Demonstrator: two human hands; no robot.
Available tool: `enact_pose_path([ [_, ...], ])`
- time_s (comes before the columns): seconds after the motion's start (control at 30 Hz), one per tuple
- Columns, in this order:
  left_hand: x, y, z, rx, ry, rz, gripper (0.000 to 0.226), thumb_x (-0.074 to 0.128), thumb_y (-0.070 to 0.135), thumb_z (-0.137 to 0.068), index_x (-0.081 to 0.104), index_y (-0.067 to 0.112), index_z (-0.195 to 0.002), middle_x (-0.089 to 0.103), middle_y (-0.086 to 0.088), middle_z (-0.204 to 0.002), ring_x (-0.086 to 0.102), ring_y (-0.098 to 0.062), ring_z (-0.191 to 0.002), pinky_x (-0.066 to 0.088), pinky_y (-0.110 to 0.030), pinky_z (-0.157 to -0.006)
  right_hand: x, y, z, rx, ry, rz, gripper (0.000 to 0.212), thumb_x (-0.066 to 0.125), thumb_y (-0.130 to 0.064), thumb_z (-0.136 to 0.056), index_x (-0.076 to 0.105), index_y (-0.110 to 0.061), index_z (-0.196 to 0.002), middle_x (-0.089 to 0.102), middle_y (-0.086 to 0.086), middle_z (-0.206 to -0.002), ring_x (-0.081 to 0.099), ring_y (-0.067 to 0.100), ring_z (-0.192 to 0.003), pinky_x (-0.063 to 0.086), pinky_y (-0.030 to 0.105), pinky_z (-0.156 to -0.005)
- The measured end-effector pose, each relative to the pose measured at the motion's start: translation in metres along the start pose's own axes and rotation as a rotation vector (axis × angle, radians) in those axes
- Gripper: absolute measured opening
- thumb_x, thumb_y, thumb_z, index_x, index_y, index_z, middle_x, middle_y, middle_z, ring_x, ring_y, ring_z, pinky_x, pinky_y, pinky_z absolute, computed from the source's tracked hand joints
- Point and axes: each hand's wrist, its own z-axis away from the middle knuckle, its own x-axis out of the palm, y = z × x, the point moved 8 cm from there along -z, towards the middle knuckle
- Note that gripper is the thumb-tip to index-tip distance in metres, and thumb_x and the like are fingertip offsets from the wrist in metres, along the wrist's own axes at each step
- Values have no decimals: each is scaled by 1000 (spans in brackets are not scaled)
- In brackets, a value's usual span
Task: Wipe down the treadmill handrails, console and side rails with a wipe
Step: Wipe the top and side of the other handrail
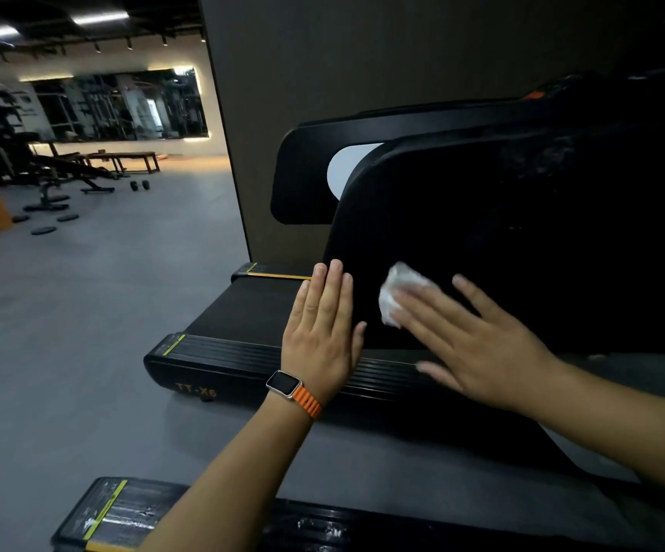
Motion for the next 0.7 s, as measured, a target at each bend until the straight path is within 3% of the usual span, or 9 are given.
enact_pose_path([
  [0.17,1,0,-1,-3,-2,-9,64,33,36,-110,14,0,-159,-7,-11,-172,4,-31,-159,11,-44,-129,15,-5,52,-142,-47,-11,71,33,-51,-108,24,-11,-165,11,10,-175,10,24,-161,-1,48,-131],
  [0.4,2,0,1,-9,12,14,63,32,35,-110,15,0,-160,-4,-11,-172,5,-32,-159,11,-45,-129,-18,66,-27,208,70,-4,77,27,-57,-110,13,-8,-167,10,16,-174,13,31,-161,6,60,-127],
  [0.57,4,-1,2,-13,11,12,64,30,36,-110,9,2,-161,-7,-10,-172,2,-31,-159,9,-44,-129,1,14,44,-51,-36,-60,82,42,-55,-104,19,-5,-165,12,16,-174,11,30,-161,3,55,-129],
  [0.7,6,-1,1,-32,13,17,62,30,35,-110,16,0,-159,-6,-10,-172,4,-31,-159,9,-45,-129,-3,24,32,-58,-34,-58,77,40,-53,-106,20,-9,-166,13,12,-174,12,26,-161,4,52,-130],
])
